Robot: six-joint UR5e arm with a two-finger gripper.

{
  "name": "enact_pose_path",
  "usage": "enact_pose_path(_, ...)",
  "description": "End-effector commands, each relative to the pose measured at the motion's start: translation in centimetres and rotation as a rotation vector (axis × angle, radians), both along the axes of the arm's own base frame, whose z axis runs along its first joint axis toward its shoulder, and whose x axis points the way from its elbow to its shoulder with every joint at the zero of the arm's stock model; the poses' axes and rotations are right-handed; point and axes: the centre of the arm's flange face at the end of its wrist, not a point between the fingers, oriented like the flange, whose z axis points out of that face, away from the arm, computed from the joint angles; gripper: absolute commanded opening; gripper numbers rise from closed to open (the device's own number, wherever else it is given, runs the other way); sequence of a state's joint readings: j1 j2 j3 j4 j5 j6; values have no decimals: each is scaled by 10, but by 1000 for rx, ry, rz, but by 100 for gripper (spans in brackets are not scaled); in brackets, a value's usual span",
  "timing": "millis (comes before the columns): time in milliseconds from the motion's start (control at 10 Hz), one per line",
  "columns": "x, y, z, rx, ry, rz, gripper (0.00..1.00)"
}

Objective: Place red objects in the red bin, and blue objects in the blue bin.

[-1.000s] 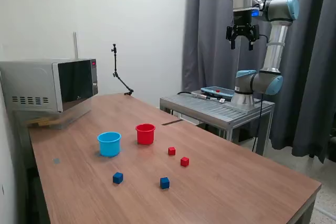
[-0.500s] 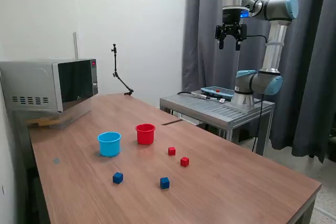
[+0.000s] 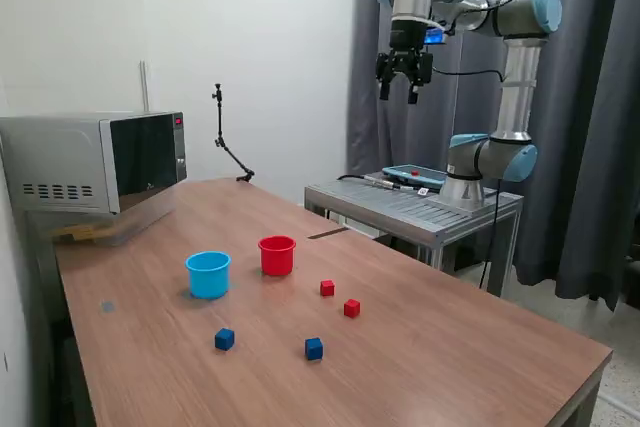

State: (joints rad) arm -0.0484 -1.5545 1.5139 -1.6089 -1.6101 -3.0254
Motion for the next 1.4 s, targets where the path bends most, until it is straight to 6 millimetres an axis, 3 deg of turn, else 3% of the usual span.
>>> enact_pose_path(0,-30,10,-14,6,38,21,100)
enact_pose_path(500,-91,18,-37,39,29,74,100)
enact_pose_path(900,-113,18,-68,34,43,90,100)
enact_pose_path(1100,-129,16,-102,-2,74,63,100)
enact_pose_path(1300,-132,14,-145,-30,77,-43,100)
